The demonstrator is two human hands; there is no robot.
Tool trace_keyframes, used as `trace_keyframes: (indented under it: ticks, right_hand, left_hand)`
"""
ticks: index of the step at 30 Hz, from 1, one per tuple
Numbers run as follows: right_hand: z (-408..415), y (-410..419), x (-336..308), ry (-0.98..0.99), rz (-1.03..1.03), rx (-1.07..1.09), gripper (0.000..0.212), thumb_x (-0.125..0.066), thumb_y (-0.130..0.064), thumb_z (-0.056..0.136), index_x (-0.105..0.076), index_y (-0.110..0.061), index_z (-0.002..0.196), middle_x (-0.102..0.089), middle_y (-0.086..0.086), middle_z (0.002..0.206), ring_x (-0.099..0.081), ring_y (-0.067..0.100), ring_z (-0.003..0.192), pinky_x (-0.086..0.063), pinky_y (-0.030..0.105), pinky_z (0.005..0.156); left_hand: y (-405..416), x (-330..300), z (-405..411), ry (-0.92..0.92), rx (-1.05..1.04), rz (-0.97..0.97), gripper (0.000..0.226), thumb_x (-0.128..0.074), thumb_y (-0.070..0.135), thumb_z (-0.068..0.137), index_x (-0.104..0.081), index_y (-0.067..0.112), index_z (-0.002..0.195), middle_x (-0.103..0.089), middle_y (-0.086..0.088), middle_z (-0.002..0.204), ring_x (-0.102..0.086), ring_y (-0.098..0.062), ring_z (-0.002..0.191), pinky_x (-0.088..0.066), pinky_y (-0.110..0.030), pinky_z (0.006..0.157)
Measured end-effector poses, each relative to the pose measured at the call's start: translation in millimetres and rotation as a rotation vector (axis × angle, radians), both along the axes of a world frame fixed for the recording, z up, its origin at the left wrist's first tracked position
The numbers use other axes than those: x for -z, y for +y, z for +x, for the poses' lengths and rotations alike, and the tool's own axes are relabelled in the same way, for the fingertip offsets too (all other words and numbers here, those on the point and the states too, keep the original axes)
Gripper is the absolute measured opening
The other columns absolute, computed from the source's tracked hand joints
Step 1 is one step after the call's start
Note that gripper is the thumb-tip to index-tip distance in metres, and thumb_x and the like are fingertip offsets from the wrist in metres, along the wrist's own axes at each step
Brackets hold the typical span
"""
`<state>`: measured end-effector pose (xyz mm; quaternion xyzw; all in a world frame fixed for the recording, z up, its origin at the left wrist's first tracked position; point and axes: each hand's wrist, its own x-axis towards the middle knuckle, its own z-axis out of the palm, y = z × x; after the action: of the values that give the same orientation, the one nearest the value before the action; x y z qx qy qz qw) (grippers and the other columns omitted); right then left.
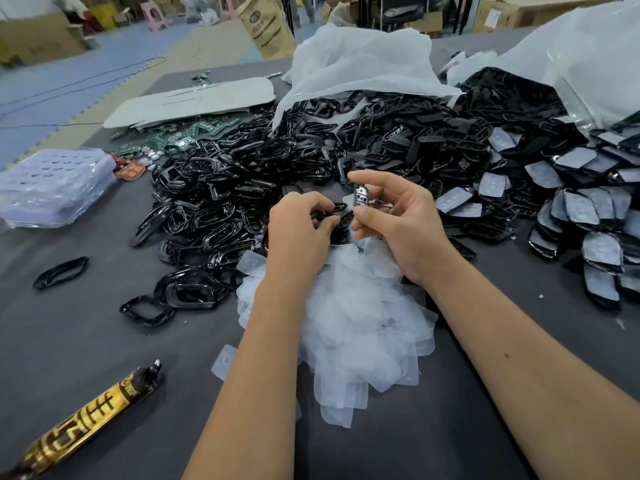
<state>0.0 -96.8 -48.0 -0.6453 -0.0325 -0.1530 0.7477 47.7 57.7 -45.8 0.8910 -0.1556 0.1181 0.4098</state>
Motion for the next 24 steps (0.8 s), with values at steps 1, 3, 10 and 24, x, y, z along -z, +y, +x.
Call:
trace_keyframes:
  ticks: [1,3,10,24]
  right_hand:
    - [0,0,0,-0.001,-0.010,0.002,0.043,-0.063,0.019,0.090,-0.069,-0.003,0.126,-0.052,0.017,0.101,-0.069,0.022,0.066,-0.059,0.027,0.064]
    - [-1,1,0,-0.005,-0.011,0.003,0.041,-0.063,0.019,0.090,-0.069,-0.002,0.125,-0.051,0.016,0.100,-0.070,0.021,0.065,-0.060,0.026,0.064]
    - [-3,2,-3,-0.008,0.028,0.017,0.039,-0.068,0.016,0.089,-0.069,-0.001,0.124,-0.049,0.013,0.093,-0.071,0.021,0.066,-0.060,0.027,0.064]
    - [-1,0,-1,-0.028,0.110,0.049,0.029,-0.062,0.013,0.094,-0.072,-0.005,0.114,-0.053,0.011,0.081,-0.073,0.024,0.070,-0.061,0.028,0.062]
  left_hand:
    - [0,0,0,-0.010,-0.029,0.051,0.014,-0.082,0.020,0.086,-0.076,0.020,0.098,-0.068,-0.001,0.101,-0.064,-0.016,0.088,-0.052,-0.034,0.084]
    - [2,-2,-1,-0.017,-0.106,0.124,0.014,-0.085,0.027,0.083,-0.076,0.024,0.094,-0.070,0.004,0.098,-0.063,-0.015,0.088,-0.049,-0.031,0.080]
    - [2,-11,-3,-0.077,-0.139,-0.227,0.008,-0.083,0.020,0.083,-0.075,0.021,0.085,-0.073,0.010,0.081,-0.069,-0.011,0.080,-0.055,-0.034,0.080]
    - [-6,-2,8,0.083,-0.046,-0.506,0.020,-0.056,0.020,0.104,-0.069,0.009,0.092,-0.058,0.013,0.075,-0.050,-0.006,0.071,-0.042,-0.028,0.074]
